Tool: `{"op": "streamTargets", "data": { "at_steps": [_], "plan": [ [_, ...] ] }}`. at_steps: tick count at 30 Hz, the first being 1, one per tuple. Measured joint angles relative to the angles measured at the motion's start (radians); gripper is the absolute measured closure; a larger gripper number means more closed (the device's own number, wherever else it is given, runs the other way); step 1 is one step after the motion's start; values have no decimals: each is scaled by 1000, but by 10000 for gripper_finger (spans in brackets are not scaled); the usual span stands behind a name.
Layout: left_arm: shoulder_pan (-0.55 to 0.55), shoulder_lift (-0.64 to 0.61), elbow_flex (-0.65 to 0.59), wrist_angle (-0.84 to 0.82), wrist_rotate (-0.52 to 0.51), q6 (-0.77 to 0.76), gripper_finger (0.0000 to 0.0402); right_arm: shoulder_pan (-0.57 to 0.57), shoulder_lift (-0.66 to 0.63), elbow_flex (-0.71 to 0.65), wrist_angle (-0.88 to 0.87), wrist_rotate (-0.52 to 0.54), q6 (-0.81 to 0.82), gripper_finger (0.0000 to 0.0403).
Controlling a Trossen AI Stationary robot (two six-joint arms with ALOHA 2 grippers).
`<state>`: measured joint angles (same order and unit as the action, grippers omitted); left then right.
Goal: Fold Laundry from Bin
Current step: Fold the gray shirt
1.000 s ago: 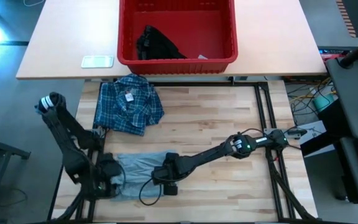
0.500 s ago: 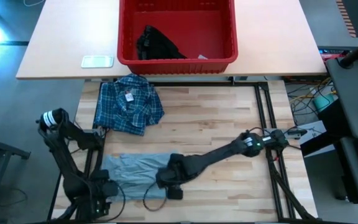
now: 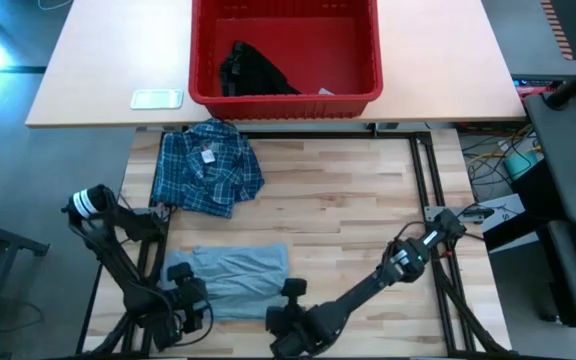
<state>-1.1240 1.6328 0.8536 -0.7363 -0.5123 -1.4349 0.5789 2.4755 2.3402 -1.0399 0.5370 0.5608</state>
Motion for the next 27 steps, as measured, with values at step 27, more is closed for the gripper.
{"op": "streamTargets", "data": {
  "at_steps": [27],
  "plan": [
    [-5, 40, -68, 167, 19, -14, 93, -51, -55, 13, -45, 132, -33, 39]
  ]
}}
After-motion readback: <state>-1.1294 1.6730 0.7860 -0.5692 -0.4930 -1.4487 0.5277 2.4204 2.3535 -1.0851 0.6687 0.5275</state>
